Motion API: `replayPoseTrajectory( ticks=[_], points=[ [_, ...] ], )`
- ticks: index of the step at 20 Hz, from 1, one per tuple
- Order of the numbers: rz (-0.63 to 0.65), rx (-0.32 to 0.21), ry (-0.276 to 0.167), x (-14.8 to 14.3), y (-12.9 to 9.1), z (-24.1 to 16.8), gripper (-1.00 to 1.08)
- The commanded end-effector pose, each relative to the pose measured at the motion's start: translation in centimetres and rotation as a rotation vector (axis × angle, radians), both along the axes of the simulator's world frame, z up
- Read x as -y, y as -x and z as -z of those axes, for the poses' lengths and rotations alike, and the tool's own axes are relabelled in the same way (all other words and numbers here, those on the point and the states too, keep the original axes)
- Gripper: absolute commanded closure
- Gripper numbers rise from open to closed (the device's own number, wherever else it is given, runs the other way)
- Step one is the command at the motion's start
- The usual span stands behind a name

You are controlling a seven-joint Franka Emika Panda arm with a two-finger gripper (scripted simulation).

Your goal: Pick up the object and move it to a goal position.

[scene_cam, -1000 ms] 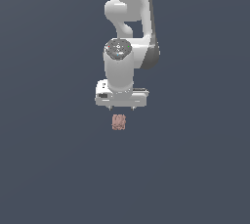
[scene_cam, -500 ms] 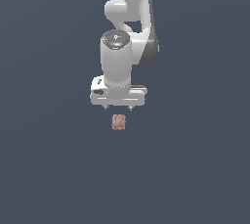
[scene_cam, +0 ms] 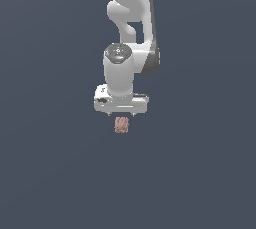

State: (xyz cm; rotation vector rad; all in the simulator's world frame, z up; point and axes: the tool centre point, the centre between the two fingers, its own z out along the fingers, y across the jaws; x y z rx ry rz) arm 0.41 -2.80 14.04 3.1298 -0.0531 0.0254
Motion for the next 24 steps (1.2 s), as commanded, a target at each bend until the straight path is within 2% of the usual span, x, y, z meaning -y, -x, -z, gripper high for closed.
replayPoseTrajectory(
  ticks=[1,7,16,24],
  points=[
    [0.011,-0.007,-0.004,0.1,0.2,1.8,-0.92],
    [0.028,-0.015,-0.011,0.2,0.6,4.6,-0.92],
    [0.029,-0.017,-0.011,0.2,0.7,5.7,-0.92],
    [0.030,-0.016,-0.012,0.2,0.8,9.3,-0.92]
  ],
)
